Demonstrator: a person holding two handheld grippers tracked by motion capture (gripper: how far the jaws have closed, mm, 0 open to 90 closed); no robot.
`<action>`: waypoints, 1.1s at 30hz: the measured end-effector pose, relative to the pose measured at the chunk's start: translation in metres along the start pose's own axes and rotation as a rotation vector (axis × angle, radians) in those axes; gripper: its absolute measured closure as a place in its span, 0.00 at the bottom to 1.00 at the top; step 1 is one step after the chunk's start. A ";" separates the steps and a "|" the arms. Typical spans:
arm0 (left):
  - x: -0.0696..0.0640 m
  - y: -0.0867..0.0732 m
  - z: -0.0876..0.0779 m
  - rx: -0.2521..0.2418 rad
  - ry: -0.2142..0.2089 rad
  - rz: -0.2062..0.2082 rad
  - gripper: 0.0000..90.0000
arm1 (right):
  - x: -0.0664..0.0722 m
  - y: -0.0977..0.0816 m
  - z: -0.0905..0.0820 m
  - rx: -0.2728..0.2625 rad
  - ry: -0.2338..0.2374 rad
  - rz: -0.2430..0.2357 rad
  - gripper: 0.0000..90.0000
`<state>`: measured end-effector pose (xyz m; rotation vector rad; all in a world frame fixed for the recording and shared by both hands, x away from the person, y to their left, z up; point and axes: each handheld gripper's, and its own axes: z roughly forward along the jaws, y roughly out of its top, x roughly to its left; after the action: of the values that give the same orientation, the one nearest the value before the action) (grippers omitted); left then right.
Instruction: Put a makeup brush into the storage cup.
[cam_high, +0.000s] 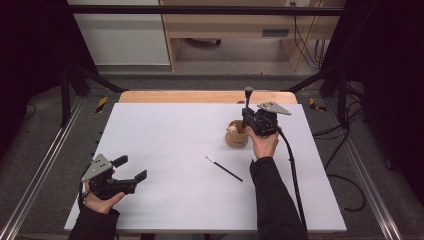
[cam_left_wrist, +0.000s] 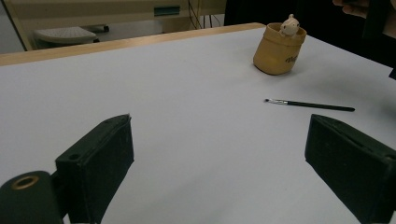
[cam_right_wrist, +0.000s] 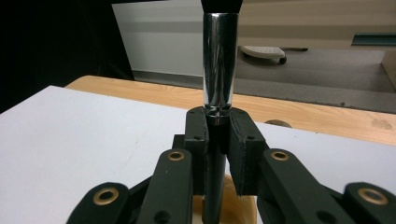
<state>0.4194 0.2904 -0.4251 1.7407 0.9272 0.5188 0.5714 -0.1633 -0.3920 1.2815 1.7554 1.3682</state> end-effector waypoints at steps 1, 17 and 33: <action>0.000 0.000 0.000 0.000 0.000 0.001 0.08 | 0.000 -0.001 0.001 0.005 0.001 0.001 0.88; 0.000 0.000 -0.001 -0.007 0.002 0.007 0.08 | 0.000 -0.010 0.010 0.052 -0.009 0.011 0.88; 0.000 0.000 -0.001 -0.005 0.002 0.014 0.08 | -0.002 -0.021 0.016 0.102 -0.011 0.028 0.88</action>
<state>0.4189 0.2906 -0.4246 1.7431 0.9148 0.5313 0.5783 -0.1589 -0.4169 1.3696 1.8271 1.2993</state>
